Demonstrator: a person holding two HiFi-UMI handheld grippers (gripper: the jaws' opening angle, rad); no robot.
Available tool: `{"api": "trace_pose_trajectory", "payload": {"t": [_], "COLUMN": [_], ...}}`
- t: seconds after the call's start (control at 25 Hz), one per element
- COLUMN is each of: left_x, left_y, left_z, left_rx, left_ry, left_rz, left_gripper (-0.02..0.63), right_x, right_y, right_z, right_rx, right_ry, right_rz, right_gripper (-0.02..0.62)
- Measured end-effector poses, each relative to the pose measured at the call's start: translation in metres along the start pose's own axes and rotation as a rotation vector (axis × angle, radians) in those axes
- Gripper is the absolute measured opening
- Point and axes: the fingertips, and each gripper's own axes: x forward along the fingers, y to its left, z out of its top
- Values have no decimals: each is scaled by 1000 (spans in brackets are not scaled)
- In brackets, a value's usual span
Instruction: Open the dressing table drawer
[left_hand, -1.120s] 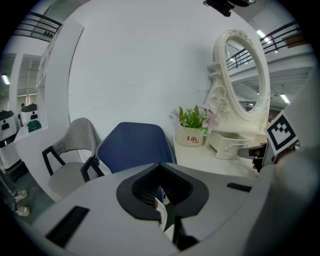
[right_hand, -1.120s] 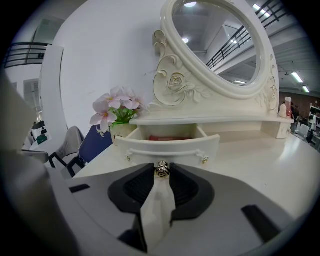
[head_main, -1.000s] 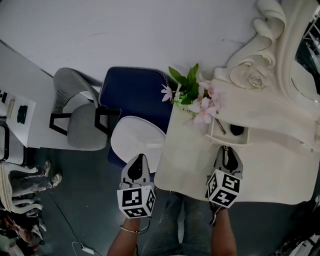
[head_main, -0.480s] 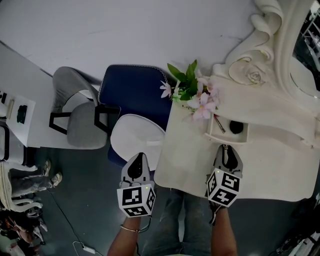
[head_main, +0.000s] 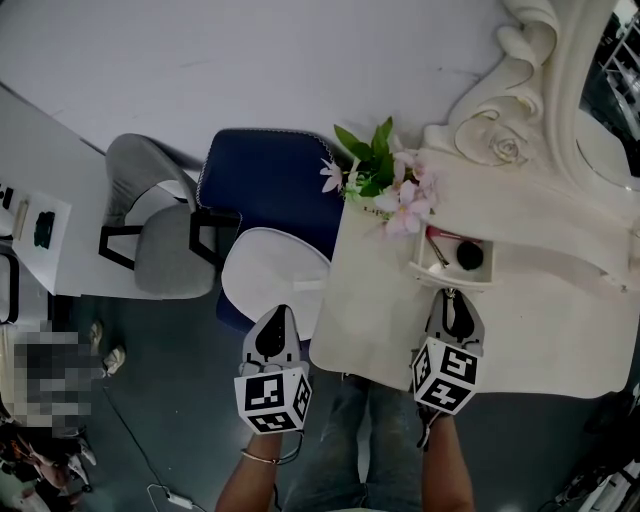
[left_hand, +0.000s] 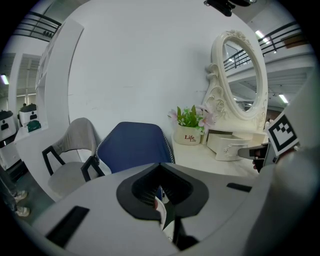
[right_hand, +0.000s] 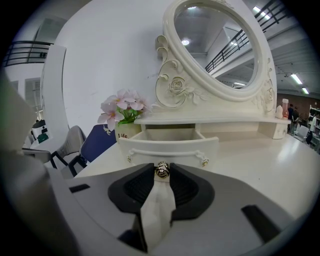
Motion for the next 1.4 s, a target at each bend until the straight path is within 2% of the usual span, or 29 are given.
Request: {"api": "trace_pose_trajectory", "payload": {"t": [0.8, 0.96, 1.4], "left_x": [2, 4, 5], "left_y": [-1, -4, -18], "left_z": [7, 12, 35], "left_rx": [6, 13, 15], "left_ry": [-2, -8, -42], "left_rz": [-15, -24, -67], "left_gripper": [7, 6, 7], "right_x": [1, 0, -30], "right_y": [0, -2, -3], "right_z": [0, 0, 16], "right_rx": [-5, -6, -9], "right_ry": [1, 1, -25], "right_rz": [-12, -20, 2], "right_gripper": [107, 130, 135]}}
